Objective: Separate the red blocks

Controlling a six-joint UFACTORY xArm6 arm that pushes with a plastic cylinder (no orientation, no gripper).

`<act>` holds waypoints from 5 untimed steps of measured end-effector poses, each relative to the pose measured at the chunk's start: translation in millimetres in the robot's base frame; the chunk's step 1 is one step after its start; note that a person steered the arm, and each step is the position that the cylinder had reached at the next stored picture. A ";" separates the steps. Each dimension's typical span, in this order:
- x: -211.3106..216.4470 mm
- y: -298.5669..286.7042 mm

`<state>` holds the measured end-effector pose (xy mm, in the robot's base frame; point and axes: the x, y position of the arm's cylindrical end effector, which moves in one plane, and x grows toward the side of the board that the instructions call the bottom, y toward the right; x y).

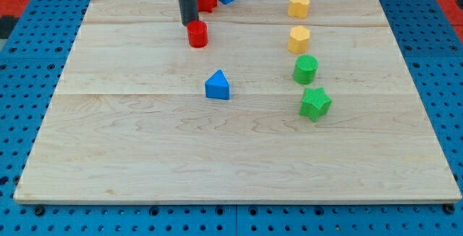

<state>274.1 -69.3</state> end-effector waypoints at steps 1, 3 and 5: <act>-17.0 38.3; -44.6 9.6; -48.6 -16.2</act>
